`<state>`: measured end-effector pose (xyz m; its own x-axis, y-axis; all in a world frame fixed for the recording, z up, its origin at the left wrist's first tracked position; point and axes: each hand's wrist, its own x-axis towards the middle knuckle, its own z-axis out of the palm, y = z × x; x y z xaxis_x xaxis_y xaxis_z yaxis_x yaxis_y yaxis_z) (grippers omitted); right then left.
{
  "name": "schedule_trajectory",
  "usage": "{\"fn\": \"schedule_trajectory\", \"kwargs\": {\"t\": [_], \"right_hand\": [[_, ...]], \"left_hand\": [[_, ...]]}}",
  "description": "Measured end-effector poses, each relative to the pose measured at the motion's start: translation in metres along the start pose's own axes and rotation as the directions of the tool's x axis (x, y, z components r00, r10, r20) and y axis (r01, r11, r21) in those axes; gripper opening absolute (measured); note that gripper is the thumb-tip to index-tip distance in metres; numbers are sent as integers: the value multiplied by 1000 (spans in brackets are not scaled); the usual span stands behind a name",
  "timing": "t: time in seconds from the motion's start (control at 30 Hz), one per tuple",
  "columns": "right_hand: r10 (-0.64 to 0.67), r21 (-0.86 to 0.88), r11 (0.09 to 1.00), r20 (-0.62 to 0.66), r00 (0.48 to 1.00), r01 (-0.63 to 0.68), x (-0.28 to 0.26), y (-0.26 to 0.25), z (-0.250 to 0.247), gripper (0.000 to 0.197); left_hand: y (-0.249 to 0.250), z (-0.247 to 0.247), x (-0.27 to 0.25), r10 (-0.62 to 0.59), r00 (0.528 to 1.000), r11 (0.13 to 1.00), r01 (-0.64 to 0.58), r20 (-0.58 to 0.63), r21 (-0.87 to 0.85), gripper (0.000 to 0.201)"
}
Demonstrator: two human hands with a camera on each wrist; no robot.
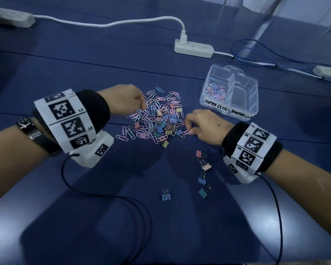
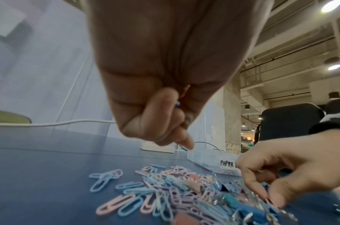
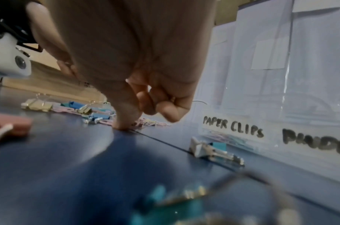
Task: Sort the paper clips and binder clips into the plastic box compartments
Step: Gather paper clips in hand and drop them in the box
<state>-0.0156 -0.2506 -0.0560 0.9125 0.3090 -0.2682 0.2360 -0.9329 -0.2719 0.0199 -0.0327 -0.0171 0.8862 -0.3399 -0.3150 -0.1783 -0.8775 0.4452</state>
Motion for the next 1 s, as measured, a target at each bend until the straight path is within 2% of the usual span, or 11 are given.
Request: {"fn": "schedule_trajectory", "kwargs": {"t": [0.07,0.2,0.3,0.4,0.47,0.5,0.6,0.73,0.87,1.0], "right_hand": [[8,-13,1000,33,999,-7,-1,0,0,15],[9,-22,1000,76,997,-8,-6,0,-1,27],[18,16,1000,48,999,-19,-10,2,-1,32],[41,130,991,-60,997,-32,-12,6,-6,29],[65,262,964,-115,991,-32,-11,8,-12,26],[73,321,947,-122,990,-31,-9,8,-14,28],[65,507,862,-135,989,13,-4,5,-22,32],[85,725,688,-112,990,23,5,1,-31,34],[135,785,616,-25,991,-64,18,2,-37,41],[228,905,382,101,968,-184,30,-1,-42,32]], "left_hand": [[-6,0,1,-54,998,997,55,20,-47,31],[-16,6,4,-102,992,956,118,72,-269,32],[-17,8,5,-103,988,937,135,114,-321,29],[-16,6,0,-7,997,998,11,71,-65,25],[-14,5,-4,51,993,996,-58,107,70,24],[-13,6,-5,68,987,990,-85,145,114,31],[-7,12,-5,104,972,960,-154,213,233,60],[3,19,2,148,965,911,-217,215,350,71],[5,21,6,160,971,889,-219,176,402,52],[3,26,10,222,961,893,-269,167,360,26]]}}
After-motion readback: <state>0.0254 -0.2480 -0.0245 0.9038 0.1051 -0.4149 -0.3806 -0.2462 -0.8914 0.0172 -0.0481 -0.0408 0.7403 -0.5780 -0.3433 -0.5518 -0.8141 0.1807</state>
